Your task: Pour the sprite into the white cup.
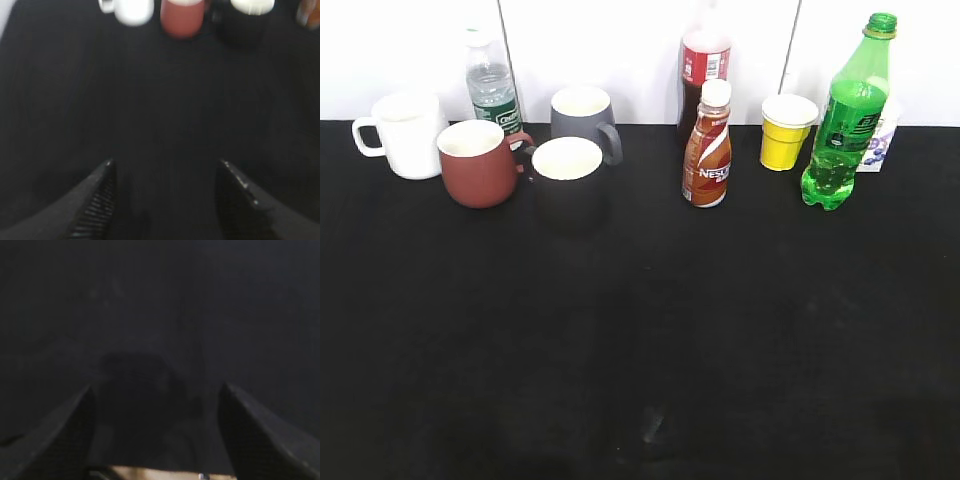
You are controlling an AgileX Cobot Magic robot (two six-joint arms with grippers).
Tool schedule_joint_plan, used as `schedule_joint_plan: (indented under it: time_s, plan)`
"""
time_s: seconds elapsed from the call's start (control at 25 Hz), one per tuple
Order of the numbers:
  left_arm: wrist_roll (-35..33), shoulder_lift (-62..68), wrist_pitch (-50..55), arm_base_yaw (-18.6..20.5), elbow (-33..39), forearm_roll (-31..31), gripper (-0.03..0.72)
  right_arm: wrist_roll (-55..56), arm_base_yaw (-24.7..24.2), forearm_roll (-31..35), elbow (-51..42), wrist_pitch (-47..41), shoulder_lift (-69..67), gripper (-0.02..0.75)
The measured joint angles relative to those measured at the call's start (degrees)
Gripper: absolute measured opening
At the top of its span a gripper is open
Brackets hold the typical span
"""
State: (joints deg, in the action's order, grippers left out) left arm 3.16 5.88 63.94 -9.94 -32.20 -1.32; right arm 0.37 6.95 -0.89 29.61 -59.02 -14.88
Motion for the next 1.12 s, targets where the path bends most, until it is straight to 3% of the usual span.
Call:
schedule_joint_plan:
  time_s: [0.44,0.56,0.64,0.72,1.12]
  plan:
    - [-0.2,0.5,-3.4,0.0,1.8,0.0,0.478,0.1,0.0,-0.1,-1.1,-0.6,0.0,0.565]
    - [-0.3,0.1,-3.4,4.9,1.8,0.0,0.462,0.1,-1.1,-0.1,-1.1,-0.6,0.9,0.565]
    - [-0.3,-1.6,-3.4,9.6,1.8,0.0,0.433,0.1,-4.8,-0.1,-1.1,-0.6,5.3,0.565]
    - [-0.3,-5.8,-3.4,11.9,1.8,0.0,0.396,0.1,-7.3,-0.1,-1.1,-0.6,10.7,0.565]
    - [-0.3,-6.3,-3.4,12.0,1.8,0.0,0.241,0.1,-7.4,-0.1,-1.1,-0.8,15.2,0.563]
